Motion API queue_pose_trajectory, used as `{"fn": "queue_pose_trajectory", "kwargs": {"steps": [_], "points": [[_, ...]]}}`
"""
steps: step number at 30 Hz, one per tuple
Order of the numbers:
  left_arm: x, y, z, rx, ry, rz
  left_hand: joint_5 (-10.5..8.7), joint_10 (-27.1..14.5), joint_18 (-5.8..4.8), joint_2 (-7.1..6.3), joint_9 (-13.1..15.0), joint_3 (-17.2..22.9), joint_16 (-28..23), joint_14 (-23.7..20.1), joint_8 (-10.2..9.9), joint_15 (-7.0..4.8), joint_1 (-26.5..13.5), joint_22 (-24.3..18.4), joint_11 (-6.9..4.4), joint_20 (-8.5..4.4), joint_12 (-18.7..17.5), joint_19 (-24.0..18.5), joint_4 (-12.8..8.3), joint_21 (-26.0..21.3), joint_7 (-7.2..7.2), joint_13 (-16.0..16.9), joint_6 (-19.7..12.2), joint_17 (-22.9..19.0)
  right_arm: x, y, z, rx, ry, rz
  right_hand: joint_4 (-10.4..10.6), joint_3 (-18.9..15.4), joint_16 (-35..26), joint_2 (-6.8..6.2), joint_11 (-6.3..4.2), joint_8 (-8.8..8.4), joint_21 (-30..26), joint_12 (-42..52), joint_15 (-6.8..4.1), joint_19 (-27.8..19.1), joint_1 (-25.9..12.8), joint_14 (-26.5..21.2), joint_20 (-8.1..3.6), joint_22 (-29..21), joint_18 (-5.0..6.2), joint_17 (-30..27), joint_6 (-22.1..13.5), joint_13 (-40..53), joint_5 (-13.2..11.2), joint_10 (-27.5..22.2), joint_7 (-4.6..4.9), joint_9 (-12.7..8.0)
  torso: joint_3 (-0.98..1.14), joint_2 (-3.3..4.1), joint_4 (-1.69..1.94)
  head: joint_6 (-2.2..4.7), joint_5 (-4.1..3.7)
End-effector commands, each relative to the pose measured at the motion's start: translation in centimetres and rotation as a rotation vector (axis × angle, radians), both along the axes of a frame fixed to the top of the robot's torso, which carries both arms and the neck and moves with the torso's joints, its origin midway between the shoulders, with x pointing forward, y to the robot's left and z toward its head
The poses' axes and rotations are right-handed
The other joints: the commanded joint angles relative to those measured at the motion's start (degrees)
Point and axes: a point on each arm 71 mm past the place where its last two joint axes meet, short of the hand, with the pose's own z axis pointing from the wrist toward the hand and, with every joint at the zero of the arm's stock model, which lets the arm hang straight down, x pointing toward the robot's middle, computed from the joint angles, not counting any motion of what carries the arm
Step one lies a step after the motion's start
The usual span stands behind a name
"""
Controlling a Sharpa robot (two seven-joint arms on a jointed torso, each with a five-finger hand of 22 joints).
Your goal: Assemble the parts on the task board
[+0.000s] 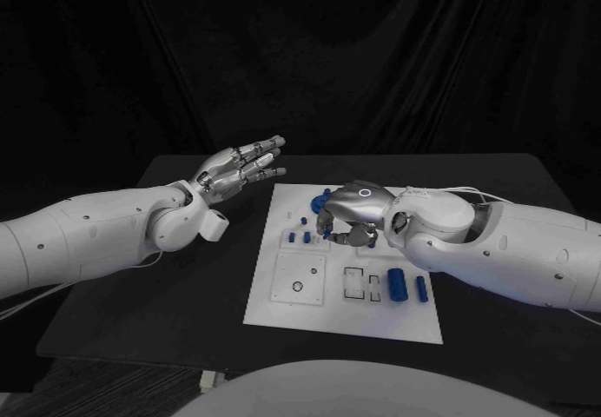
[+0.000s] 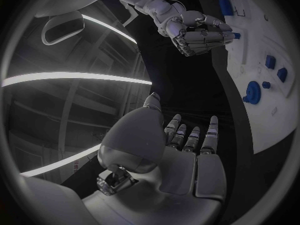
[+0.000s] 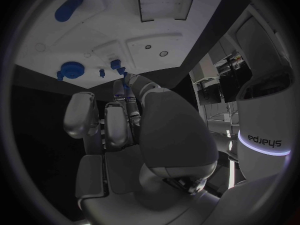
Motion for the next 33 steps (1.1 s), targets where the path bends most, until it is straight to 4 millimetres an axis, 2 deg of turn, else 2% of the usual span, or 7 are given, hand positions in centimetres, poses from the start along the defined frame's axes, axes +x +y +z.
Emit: {"fn": "queue_pose_trajectory", "kwargs": {"steps": [1,5,11,23,33], "points": [[-0.2,0.0,0.7,-0.069,-0.07,0.002,-0.25,0.0,0.88,0.25,0.0,-0.2,0.1,-0.2,0.3,-0.21,0.3,-0.3,0.48,-0.01,0.2,-0.6,0.1,-0.3,0.22,0.0,0.3,0.0,-0.3,0.4,-0.6,-0.029,-0.011,0.018,0.1,0.2,0.2,-0.63,0.13,-0.4,0.0,-0.3,0.52,0.1,0.1,0.5,0.52,8.6,0.87,0.0,-0.3,0.0,-0.1,0.3,0.1,0.1,-0.06,0.03,-0.01,-0.01,0.61],[-0.3,0.1,0.7,-0.07,-0.071,0.003,-0.24,0.0,0.88,0.26,0.0,-0.2,0.1,-0.2,0.3,-0.23,0.3,-0.4,0.48,-0.05,0.2,-0.7,0.2,-0.4,0.22,0.0,0.2,0.0,-0.5,0.8,-1.1,-0.036,-0.007,0.028,0.1,0.2,0.2,-0.67,0.15,-0.43,0.0,-0.3,0.53,0.0,0.1,0.5,0.52,8.6,0.88,0.1,-0.3,0.0,-0.1,0.3,0.12,0.1,-0.11,0.01,-0.02,-0.01,1.18],[-0.4,0.2,0.7,-0.071,-0.069,0.002,-0.22,0.0,0.88,0.27,0.0,-0.2,0.1,-0.2,0.3,-0.25,0.3,-0.4,0.49,-0.08,0.2,-0.7,0.2,-0.4,0.23,0.0,0.2,0.0,-0.7,1.1,-1.8,-0.042,0.004,0.034,0.1,0.2,0.2,-0.67,0.15,-0.43,0.0,-0.3,0.53,0.0,0.1,0.5,0.52,8.6,0.88,0.1,-0.3,0.0,-0.1,0.3,0.12,0.1,0.02,0.03,-0.03,-0.01,2.1],[-0.5,0.4,0.8,-0.07,-0.071,0.008,-0.17,0.0,0.87,0.3,0.0,-0.2,0.1,-0.2,0.3,-0.25,0.3,-0.5,0.51,-0.1,0.2,-0.8,0.2,-0.5,0.25,0.0,0.3,0.0,-1.0,1.5,-2.8,-0.058,0.029,0.039,0.1,0.3,0.2,-0.72,0.18,-0.49,0.0,-0.3,0.55,0.1,0.0,0.5,0.53,8.6,0.87,0.0,-0.3,0.0,-0.1,0.3,0.15,0.0,0.04,0.01,-0.12,-0.01,3.23],[-0.5,0.5,0.8,-0.07,-0.07,0.008,-0.16,0.0,0.87,0.32,0.0,-0.2,0.1,-0.3,0.3,-0.25,0.3,-0.5,0.52,-0.11,0.2,-0.8,0.2,-0.5,0.26,0.0,0.2,0.0,-1.2,2.1,-3.2,-0.07,0.045,0.052,0.1,0.3,0.2,-0.73,0.18,-0.56,0.0,-0.4,0.57,0.1,-0.1,0.5,0.55,8.6,0.86,0.0,-0.3,0.0,-0.2,0.3,0.17,0.0,0.09,0.03,-0.11,-0.01,3.72]]}}
